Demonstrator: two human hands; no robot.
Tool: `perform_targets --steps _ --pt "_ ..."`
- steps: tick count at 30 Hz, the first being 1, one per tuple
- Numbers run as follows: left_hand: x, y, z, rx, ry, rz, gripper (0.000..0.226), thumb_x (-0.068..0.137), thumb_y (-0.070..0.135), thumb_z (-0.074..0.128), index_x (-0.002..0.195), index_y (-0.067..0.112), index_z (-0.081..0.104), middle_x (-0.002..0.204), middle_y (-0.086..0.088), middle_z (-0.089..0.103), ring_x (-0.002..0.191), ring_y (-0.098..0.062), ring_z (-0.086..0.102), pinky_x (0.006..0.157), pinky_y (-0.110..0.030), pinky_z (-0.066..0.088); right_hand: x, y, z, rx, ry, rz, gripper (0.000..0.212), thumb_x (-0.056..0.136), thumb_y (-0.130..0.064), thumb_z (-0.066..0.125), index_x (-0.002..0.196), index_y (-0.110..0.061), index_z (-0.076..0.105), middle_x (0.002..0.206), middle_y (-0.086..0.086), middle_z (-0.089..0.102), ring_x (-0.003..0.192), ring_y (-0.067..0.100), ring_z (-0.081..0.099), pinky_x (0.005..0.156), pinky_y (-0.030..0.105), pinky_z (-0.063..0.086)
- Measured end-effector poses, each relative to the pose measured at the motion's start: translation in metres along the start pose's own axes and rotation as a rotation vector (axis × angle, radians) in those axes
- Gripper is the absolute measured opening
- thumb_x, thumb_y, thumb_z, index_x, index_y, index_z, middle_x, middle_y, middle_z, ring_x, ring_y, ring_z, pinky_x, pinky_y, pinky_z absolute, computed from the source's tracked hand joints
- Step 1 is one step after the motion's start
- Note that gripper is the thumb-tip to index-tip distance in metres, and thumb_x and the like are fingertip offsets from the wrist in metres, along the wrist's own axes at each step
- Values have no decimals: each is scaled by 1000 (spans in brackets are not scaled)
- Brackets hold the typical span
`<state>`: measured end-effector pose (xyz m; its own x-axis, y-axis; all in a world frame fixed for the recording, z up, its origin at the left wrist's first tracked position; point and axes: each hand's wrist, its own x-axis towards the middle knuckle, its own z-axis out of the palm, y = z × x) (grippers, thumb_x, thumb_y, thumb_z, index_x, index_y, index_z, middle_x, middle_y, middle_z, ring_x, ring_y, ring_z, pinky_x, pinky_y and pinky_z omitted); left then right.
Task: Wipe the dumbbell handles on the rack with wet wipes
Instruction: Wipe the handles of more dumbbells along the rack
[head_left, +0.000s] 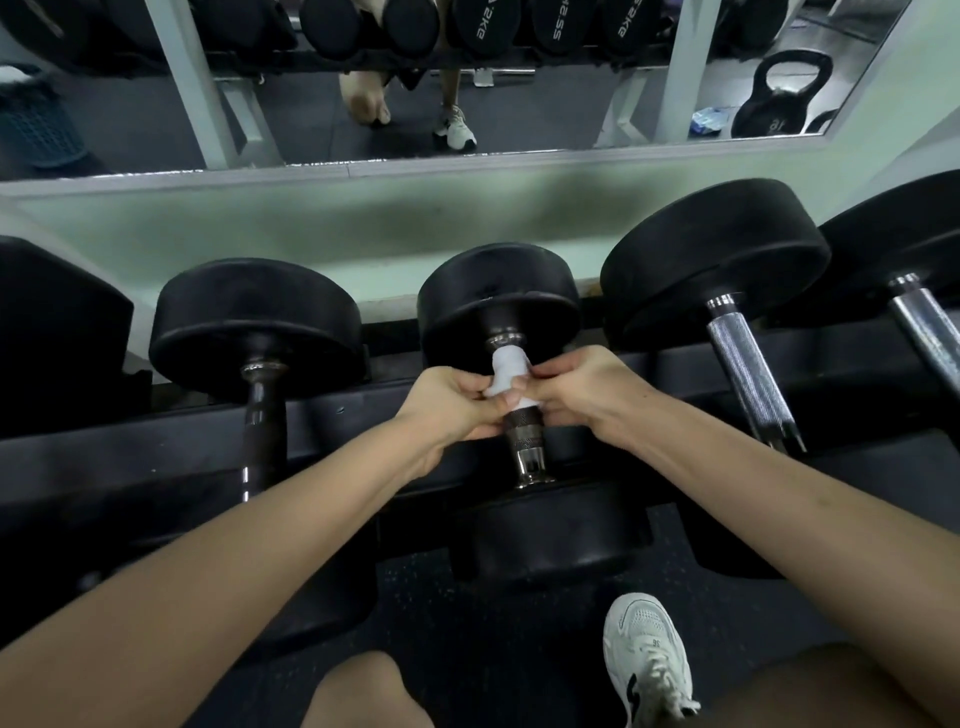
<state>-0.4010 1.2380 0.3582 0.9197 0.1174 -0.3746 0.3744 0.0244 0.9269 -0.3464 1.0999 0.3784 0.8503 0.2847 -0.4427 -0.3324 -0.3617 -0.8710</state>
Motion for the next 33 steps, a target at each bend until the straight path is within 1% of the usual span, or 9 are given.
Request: perform_targets --steps 5,11,14,16,20,25,27,30,33 --pt "-3 1 -4 154 -52 10 30 77 9 75 103 -4 68 93 -15 71 79 -14 67 70 -21 58 -12 5 -5 -61 -56 4 35 79 -12 75 110 -2 61 78 6 68 64 11 67 50 17 52" --pt "-8 0 -4 331 -103 -64 29 73 13 79 92 -7 70 70 -12 66 54 -6 61 59 -18 57 -20 10 -10 -245 -48 23 33 72 -14 81 99 -5 64 84 11 70 72 16 66 70 26 56" --pt "-9 -3 0 519 -132 -111 18 73 20 80 68 8 68 48 6 51 43 -3 44 43 -10 40 -27 16 -14 -458 -85 49 21 67 -24 85 77 -13 70 72 -2 68 63 5 59 59 18 45" --pt "-9 -6 0 578 -136 -95 28 72 25 80 57 13 60 42 10 39 43 -5 32 39 -12 27 -30 18 -15 -478 -119 63 23 64 -26 86 76 -12 73 69 -3 68 63 4 59 60 17 45" --pt "-2 -10 -5 365 -69 -95 31 64 26 86 69 4 64 53 4 51 47 -1 45 48 -11 39 -14 10 -14 -335 -85 58 29 61 -10 87 83 -10 68 73 -1 66 68 8 60 58 15 45" --pt "4 -14 -9 249 32 -12 40 61 26 85 93 5 73 89 -6 73 80 -8 63 74 -12 45 4 6 -11 -88 -137 119 22 69 5 77 76 -9 61 71 10 66 64 16 62 61 20 52" --pt "1 -19 -7 193 41 -56 38 61 25 85 92 7 73 90 -7 74 83 -9 64 76 -14 46 5 10 -12 -38 -182 165 24 66 5 78 86 -2 67 82 17 70 73 23 67 68 24 54" --pt "-3 -16 -5 166 -18 -78 30 64 29 83 83 7 75 91 -19 72 77 -15 59 74 -26 42 4 12 -14 45 -291 229 50 53 -6 80 100 5 69 103 27 68 92 35 64 91 40 50" --pt "-10 -8 -2 153 -11 -116 27 65 32 82 78 10 75 82 -12 73 75 -16 63 71 -25 46 -2 13 -16 135 -302 225 38 57 -5 78 94 3 71 95 20 72 86 31 68 85 38 53"
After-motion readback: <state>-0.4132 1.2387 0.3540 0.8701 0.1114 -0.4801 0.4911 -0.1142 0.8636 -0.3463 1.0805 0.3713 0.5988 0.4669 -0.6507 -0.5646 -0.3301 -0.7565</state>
